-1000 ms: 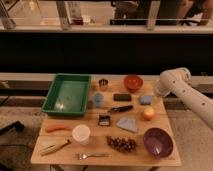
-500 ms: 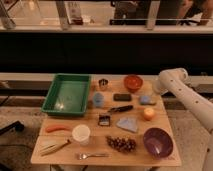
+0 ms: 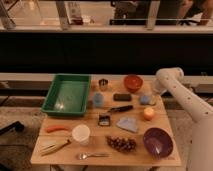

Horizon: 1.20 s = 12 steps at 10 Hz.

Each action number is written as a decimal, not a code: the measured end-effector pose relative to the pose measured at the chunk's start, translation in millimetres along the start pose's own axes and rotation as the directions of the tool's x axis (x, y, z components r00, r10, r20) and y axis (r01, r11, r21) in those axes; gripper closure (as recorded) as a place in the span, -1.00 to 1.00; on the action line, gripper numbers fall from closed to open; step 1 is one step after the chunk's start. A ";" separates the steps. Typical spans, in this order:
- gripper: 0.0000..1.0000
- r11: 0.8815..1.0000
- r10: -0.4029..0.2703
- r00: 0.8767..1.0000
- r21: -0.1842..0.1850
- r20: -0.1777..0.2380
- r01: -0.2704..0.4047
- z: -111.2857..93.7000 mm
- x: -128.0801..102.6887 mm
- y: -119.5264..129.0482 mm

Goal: Place sponge in table surface

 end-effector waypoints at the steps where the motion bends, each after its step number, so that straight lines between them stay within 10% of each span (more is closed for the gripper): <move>1: -0.60 1.000 0.002 1.000 -0.030 0.008 -0.002 5.1 -6.8 -1.7; 12: -0.60 0.989 0.094 0.995 -0.116 0.042 -0.089 20.0 16.4 20.4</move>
